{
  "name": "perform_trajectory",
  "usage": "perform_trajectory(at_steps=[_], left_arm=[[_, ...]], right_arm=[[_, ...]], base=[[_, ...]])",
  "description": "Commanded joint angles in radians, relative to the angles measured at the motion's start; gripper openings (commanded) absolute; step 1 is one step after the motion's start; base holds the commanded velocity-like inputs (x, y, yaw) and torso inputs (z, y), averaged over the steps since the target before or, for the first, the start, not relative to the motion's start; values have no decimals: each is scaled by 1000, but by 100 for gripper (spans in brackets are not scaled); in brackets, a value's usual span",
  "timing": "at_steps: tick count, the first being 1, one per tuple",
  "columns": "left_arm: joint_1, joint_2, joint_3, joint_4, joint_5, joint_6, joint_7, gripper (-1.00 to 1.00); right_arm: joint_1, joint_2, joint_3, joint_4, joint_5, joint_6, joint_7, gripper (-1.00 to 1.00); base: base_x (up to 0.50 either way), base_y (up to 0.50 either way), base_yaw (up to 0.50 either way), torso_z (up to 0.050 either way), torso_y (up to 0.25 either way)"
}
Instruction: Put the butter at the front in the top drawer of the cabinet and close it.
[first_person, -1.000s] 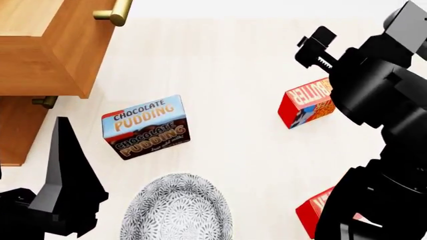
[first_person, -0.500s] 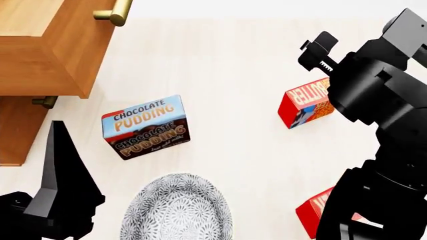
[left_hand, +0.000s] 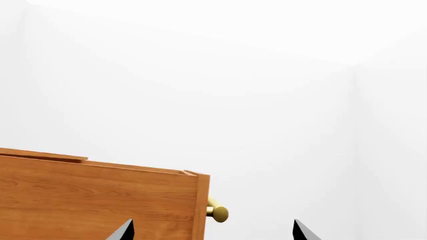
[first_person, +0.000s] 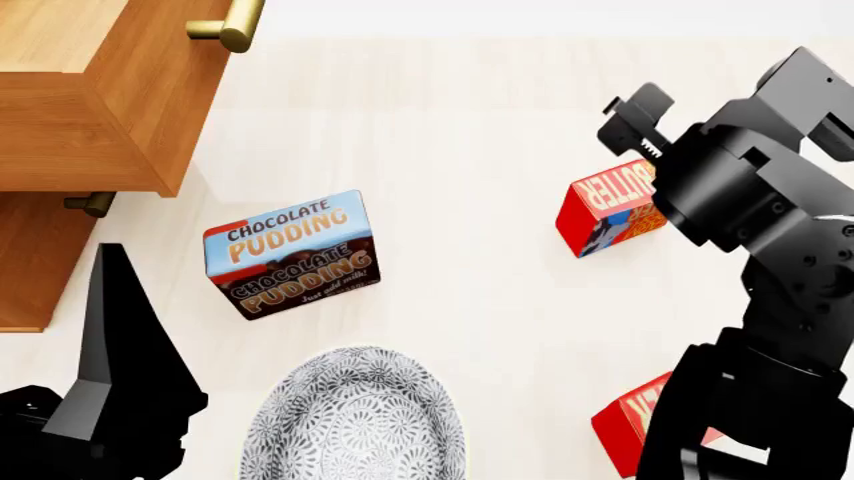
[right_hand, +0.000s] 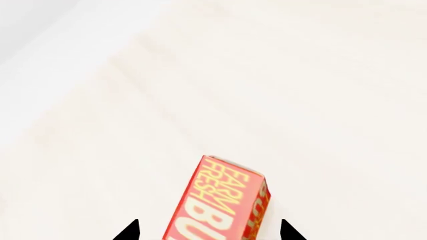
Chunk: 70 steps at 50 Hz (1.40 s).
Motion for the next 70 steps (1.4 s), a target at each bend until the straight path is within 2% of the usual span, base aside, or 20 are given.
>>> perform_trajectory(at_steps=[1,70], left_arm=[[-3,-6,5,-1,-1,1,-3,100],[17,-29,32,-37,-6,46,4,100]], right_arm=[[-8,2,0,38,-2,-26,-16,100],[35,9,-82,329,-59,-210,-151,100]], base=[[0,0,0,0,0],[0,0,0,0,0]])
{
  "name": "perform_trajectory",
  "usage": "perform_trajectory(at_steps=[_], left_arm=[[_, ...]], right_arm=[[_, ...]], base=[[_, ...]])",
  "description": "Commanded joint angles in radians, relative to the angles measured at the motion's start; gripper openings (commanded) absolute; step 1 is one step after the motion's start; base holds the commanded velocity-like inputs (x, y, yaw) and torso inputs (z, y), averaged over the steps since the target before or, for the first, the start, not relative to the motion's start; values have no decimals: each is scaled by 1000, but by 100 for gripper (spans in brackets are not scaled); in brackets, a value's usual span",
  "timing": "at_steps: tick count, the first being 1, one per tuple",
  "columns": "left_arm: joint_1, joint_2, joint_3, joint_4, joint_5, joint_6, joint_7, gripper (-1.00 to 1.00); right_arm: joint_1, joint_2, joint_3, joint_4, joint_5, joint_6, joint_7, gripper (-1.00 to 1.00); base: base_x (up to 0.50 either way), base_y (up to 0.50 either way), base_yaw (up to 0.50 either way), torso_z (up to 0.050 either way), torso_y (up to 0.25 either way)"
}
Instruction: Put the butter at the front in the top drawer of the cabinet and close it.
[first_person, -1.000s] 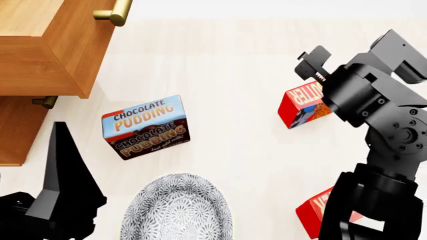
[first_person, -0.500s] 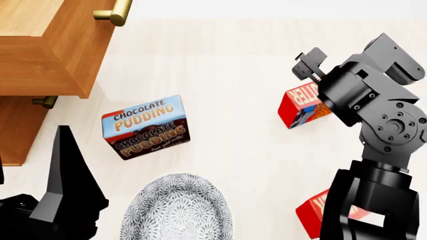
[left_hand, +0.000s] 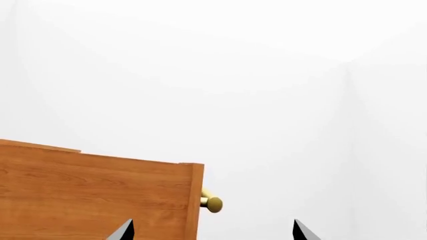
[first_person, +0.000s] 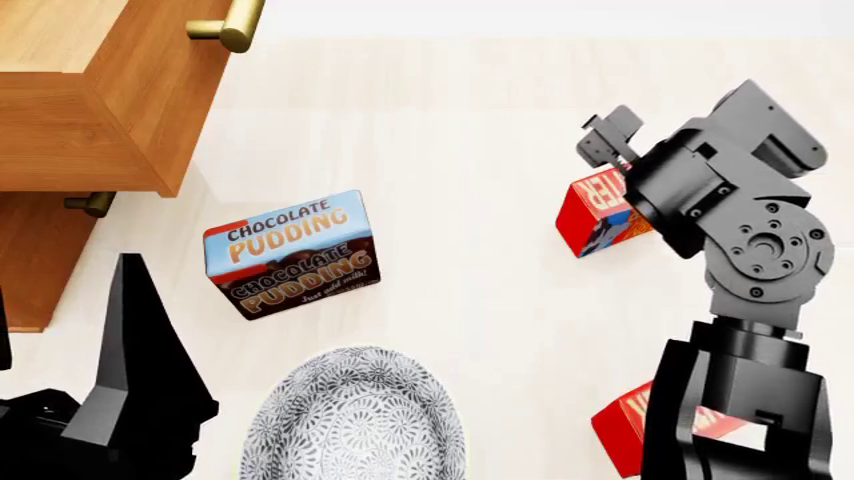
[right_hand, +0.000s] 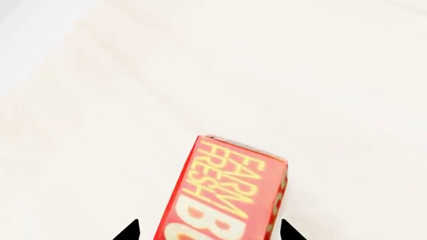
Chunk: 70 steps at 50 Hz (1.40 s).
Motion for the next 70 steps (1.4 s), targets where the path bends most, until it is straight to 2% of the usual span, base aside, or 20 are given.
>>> perform_trajectory(at_steps=[1,70], left_arm=[[3,-5,2,-7,-5,9,2,100],[7,-22,11,-46,-17,50,0,100]], right_arm=[[4,0,-17,40,-3,-24,-17,100],[10,12,-93,251,-30,-135,-111,100]], base=[[0,0,0,0,0],[0,0,0,0,-2]])
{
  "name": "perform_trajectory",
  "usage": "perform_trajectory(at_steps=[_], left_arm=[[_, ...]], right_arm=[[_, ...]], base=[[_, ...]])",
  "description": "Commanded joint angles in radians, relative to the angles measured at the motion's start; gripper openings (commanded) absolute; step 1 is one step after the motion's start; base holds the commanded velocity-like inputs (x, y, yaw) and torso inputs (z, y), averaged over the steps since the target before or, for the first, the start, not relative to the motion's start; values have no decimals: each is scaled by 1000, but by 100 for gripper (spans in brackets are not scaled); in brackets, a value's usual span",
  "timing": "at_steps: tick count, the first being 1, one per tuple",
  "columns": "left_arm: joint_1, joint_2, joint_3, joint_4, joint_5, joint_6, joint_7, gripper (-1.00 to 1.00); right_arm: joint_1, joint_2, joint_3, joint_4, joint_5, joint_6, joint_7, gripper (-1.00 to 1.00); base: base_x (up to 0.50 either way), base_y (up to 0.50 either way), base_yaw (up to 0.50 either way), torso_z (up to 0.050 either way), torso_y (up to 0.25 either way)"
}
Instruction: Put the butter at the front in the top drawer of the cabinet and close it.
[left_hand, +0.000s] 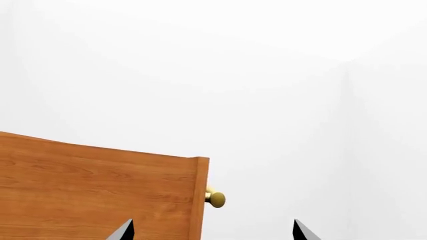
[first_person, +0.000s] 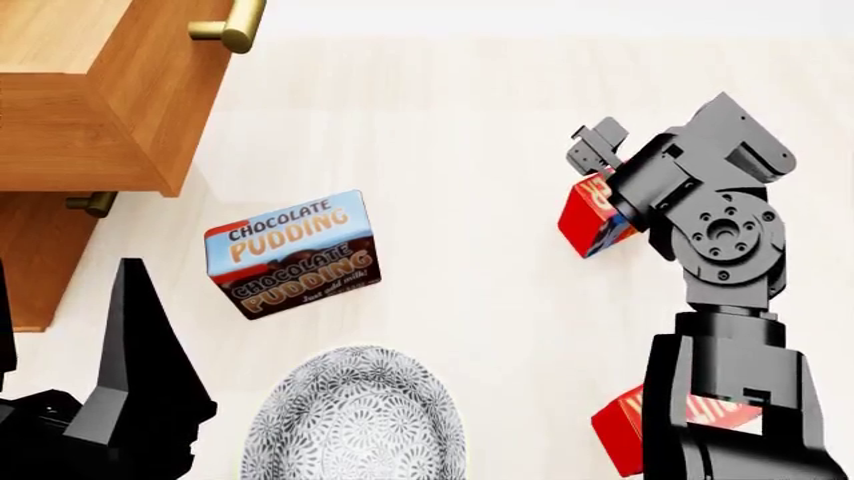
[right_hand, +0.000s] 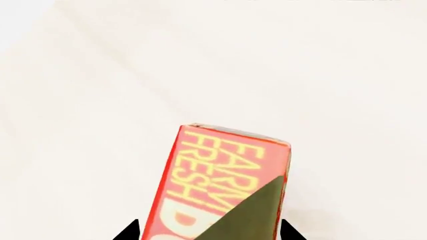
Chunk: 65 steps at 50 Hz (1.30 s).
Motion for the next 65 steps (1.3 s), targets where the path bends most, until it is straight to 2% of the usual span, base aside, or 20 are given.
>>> perform_trajectory(at_steps=[1,42,65], left_arm=[[3,-3,0,-1,0,4,-3,100],[19,-25,-11,40,-23,8,-28,100],[30,-32,-8,45,-21,20,-28,100]], right_arm=[[-32,12,-29,51,37,-17,-21,-100],[-45,64,-18,-386,168,105,157,-100],[-29,77,-30,-466,213,140,187,-100]], base=[[0,0,0,-10,0],[0,0,0,0,-1],[0,0,0,0,161]])
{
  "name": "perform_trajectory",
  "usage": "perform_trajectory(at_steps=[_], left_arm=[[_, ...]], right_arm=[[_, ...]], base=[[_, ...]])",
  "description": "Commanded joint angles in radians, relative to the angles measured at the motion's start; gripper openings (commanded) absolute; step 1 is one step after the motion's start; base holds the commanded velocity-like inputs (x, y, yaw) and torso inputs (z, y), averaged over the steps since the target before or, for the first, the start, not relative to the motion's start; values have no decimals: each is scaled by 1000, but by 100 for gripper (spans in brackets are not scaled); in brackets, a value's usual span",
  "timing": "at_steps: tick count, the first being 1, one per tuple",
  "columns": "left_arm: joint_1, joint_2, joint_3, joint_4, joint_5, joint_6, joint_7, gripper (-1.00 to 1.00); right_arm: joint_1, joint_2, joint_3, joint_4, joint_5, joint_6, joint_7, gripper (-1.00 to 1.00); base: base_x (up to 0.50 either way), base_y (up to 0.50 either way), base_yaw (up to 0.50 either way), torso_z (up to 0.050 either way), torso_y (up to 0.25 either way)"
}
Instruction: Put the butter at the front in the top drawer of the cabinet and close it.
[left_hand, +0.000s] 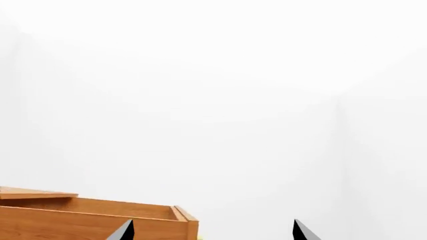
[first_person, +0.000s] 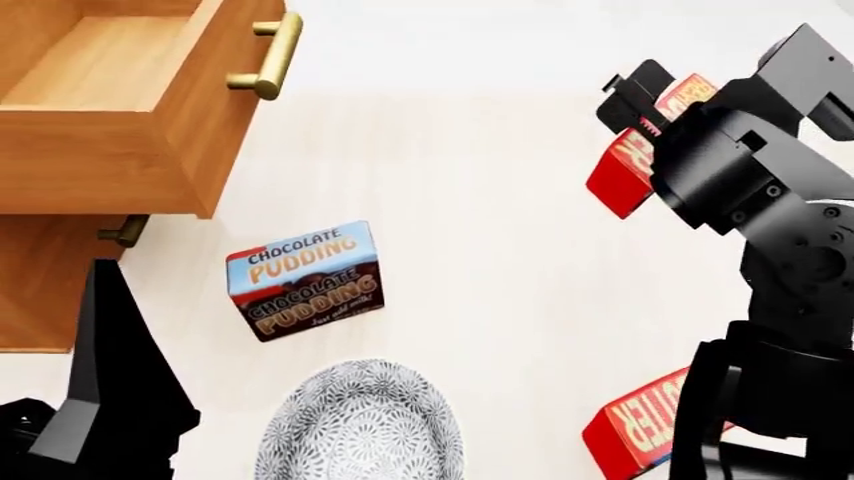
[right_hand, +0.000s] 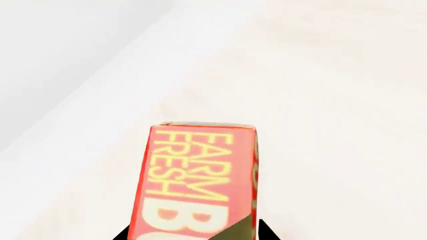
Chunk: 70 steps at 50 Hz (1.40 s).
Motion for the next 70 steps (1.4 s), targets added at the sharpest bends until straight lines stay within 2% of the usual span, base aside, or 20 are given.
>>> perform_trajectory(at_steps=[1,21,52,70], left_arm=[[7,-4,1,5,1,5,-1,100],[14,-9,6,18,7,4,-9,100],[27,-12,19,19,18,19,-8,100],[16,-17,32,15,20,9,-14,100]], right_arm=[[17,7,-2,-49,13,14,0,-100],[-9,10,12,-147,87,47,47,-100],[-78,-15,100,-490,434,97,246,-100],[-49,-45,56,-542,529,66,284,-100]], base=[[0,0,0,0,131],[1,0,0,0,103],[0,0,0,0,93],[1,0,0,0,58]])
